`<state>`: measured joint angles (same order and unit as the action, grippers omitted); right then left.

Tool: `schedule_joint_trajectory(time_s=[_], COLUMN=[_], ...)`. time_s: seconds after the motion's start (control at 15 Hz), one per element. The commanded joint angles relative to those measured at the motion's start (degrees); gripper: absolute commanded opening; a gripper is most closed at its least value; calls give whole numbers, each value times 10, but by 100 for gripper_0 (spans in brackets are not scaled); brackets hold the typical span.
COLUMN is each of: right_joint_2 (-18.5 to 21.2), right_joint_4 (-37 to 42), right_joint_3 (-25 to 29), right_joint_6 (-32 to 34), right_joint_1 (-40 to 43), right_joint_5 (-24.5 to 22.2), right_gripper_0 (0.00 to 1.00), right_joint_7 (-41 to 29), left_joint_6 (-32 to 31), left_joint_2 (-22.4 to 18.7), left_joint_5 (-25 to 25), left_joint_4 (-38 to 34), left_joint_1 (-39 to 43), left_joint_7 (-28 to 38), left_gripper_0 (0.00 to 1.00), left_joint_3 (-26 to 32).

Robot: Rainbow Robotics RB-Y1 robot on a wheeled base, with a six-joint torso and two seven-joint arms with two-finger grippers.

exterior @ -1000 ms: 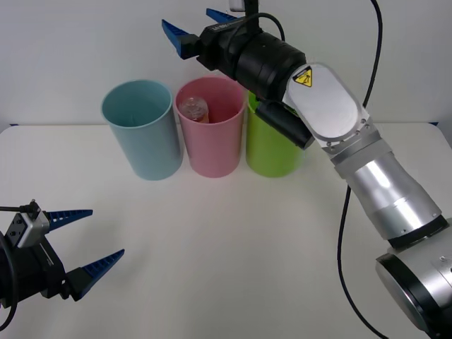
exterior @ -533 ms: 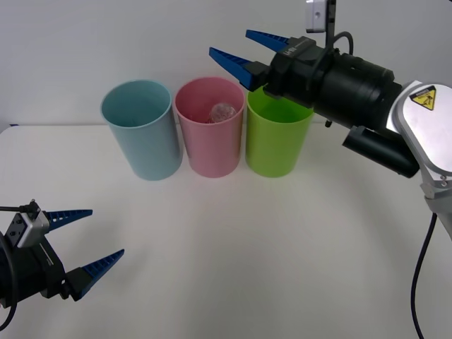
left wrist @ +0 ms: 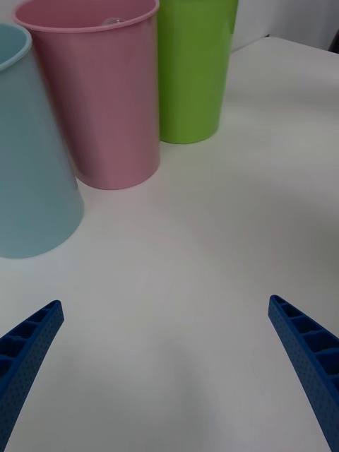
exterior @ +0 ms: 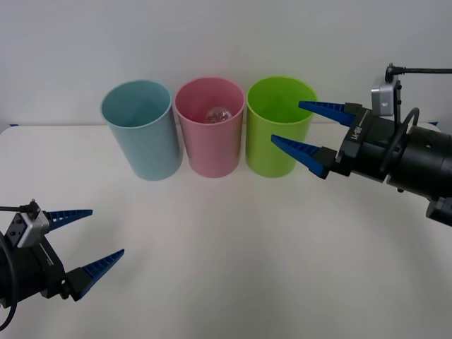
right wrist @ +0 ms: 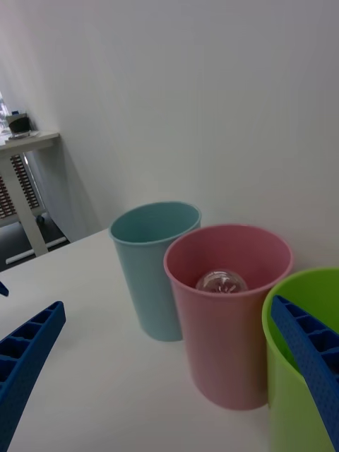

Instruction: Put cans in the blue bin and PET bottles in the pink bin and trash in the green bin.

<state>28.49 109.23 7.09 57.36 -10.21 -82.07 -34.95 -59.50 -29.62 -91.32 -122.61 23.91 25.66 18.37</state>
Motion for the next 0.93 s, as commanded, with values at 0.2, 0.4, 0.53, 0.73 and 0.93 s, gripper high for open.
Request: schedule_joint_trajectory(time_s=[0.2, 0.4, 0.53, 0.73, 0.93], right_joint_2=[-5, -7, -7, -6, -7], right_joint_4=[-1, -2, -8, -47, -80], right_joint_3=[100, 135, 144, 157, 170], right_joint_6=[131, 177, 180, 180, 184], right_joint_1=[83, 120, 139, 146, 146], right_joint_5=[13, 24, 34, 89, 133], right_gripper_0=[100, 100, 100, 100, 100], right_joint_7=[88, 134, 160, 212, 262], left_joint_6=[0, 0, 0, 0, 0], left_joint_2=[0, 0, 0, 0, 0], left_joint_5=[0, 0, 0, 0, 0], left_joint_4=[0, 0, 0, 0, 0], left_joint_1=[0, 0, 0, 0, 0], left_joint_7=[0, 0, 0, 0, 0], left_gripper_0=[100, 100, 100, 100, 100], left_joint_3=[0, 0, 0, 0, 0])
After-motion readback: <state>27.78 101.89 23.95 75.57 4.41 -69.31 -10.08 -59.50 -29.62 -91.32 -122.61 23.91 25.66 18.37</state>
